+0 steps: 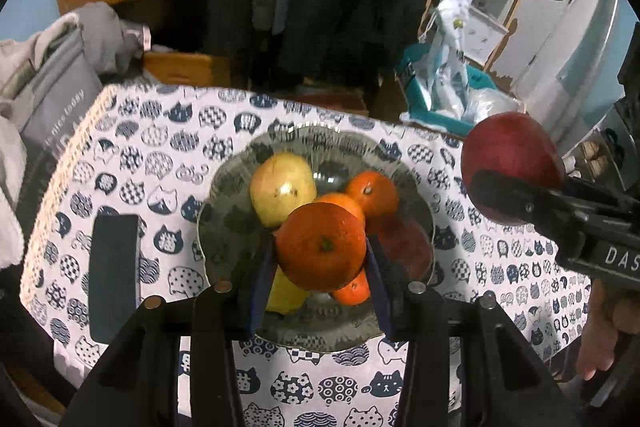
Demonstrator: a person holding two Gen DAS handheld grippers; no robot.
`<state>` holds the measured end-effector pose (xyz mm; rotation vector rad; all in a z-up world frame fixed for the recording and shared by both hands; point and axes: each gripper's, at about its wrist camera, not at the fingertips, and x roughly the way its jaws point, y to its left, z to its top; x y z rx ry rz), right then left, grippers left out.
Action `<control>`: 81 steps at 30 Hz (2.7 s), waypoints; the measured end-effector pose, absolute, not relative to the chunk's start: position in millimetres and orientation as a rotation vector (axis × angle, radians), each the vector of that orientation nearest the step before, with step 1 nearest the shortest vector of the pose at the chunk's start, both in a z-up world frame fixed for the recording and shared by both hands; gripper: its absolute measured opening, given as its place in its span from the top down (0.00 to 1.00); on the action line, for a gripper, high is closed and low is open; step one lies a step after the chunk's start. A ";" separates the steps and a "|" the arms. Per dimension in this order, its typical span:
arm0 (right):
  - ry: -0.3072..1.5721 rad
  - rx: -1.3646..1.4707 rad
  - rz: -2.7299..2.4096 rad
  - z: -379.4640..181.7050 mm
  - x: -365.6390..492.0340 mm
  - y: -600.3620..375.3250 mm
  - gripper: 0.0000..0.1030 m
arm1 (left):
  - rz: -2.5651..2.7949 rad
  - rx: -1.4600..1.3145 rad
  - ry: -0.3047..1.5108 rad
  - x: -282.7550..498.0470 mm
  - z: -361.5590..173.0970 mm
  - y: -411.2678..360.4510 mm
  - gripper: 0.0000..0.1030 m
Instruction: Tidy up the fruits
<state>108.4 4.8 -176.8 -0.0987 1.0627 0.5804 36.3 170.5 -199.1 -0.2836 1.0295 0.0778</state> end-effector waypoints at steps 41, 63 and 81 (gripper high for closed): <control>1.224 -0.163 0.652 -261.6 168.6 79.7 0.27 | 0.327 -0.396 1.069 62.2 -232.3 248.9 0.32; 1.183 -0.158 0.616 -234.0 162.3 64.5 0.26 | 0.309 -0.385 1.005 54.9 -196.6 238.6 0.32; 0.905 -0.171 0.530 -113.7 111.4 1.2 0.26 | 0.265 -0.275 0.840 16.8 -117.6 201.6 0.21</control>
